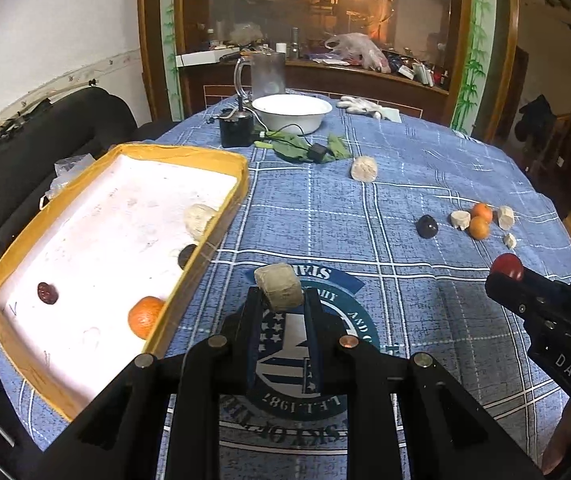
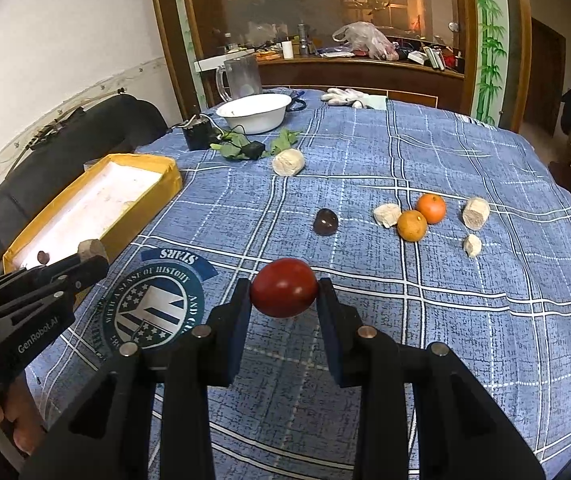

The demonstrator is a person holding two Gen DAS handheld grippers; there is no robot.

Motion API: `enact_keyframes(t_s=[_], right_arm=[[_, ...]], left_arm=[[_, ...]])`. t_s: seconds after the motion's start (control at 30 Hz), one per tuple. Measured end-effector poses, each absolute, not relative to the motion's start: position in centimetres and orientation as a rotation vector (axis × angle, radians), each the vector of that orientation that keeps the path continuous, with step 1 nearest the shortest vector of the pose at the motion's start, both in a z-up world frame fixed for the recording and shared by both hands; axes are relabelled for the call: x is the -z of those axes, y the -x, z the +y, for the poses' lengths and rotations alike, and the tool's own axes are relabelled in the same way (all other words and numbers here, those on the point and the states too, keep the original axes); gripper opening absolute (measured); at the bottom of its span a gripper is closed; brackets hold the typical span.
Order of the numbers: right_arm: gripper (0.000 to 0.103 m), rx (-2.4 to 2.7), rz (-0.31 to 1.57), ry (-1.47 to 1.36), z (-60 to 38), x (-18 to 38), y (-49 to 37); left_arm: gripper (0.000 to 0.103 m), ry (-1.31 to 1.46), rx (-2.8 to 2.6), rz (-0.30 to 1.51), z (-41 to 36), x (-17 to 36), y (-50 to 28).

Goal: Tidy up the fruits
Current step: 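Carry the tomato in the right tool while the left tool carries the tan cube to the tray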

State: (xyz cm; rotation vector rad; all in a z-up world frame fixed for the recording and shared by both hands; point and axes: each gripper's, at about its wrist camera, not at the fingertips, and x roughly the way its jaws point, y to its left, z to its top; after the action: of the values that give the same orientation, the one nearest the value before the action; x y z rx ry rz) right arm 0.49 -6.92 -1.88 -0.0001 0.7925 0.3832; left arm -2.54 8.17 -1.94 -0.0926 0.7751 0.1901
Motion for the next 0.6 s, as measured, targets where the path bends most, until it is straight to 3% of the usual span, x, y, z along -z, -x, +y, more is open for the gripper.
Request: enact_keyframes(t_s=[0.6], right_arm=[[0.035,-0.468,0.757,0.051,-2.3,-0.5,-0.6]], left_arm=[[0.019,0.14,-0.299,0.744,12.9,0.3,4.0]])
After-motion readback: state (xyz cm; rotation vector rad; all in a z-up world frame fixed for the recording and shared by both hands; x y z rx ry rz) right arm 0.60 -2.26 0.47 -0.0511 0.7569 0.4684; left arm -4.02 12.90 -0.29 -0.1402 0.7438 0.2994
